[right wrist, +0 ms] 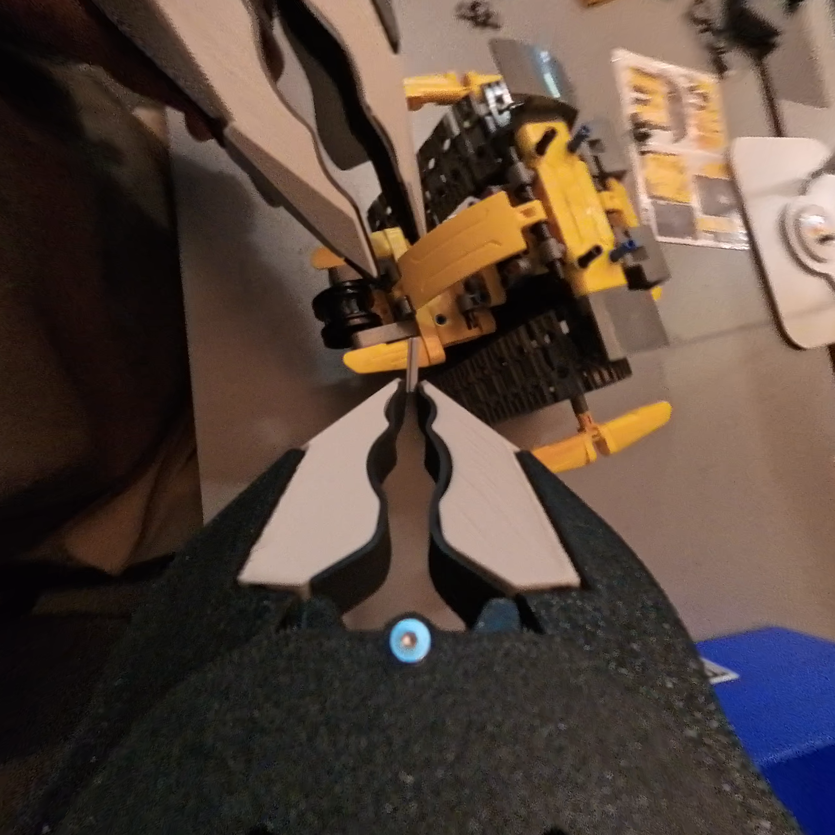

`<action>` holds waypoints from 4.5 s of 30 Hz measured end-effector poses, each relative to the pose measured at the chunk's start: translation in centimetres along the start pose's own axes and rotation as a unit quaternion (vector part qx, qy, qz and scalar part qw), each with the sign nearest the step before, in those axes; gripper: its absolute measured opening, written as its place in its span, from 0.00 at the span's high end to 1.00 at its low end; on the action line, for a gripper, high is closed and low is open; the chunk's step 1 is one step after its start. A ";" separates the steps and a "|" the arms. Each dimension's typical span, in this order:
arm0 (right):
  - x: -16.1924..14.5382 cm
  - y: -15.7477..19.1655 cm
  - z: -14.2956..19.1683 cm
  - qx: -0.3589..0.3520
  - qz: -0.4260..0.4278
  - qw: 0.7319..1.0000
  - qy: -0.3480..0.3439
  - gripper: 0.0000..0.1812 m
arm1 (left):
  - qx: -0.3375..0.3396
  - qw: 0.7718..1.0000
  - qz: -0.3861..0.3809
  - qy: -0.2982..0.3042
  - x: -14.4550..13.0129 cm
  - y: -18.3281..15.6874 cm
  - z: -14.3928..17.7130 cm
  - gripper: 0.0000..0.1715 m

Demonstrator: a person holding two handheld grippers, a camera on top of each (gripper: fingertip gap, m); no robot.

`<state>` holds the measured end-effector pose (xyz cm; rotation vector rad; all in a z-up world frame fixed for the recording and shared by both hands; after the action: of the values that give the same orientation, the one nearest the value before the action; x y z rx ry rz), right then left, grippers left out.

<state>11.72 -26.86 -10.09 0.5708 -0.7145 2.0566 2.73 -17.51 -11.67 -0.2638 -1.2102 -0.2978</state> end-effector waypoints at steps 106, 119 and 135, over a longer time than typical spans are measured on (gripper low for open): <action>8.8 -1.2 -7.8 0.010 -0.097 0.990 0.105 0.97 | 0.006 0.995 0.093 -0.038 -2.6 6.6 4.6 0.66; 11.2 -1.8 -9.7 -0.013 -0.144 0.982 0.119 0.90 | 0.100 0.993 0.022 -0.052 -2.6 7.2 5.1 0.57; 9.8 -3.6 -1.1 -0.123 -0.172 0.964 -0.160 0.80 | 0.087 0.995 0.019 -0.048 -2.4 8.5 4.0 0.69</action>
<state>9.47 -18.83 -3.80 0.8297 -0.9686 1.5428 1.58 -8.02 -12.95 -0.1510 -1.3166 -0.1461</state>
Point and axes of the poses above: each gripper's, where its closed fingertips meet, z back along the fingers, x out of its top, y = z × x across the jaws, the point moved 6 cm from there along z, back along the fingers, and after that the axes turned 1 degree about z, right-handed, at the moved point
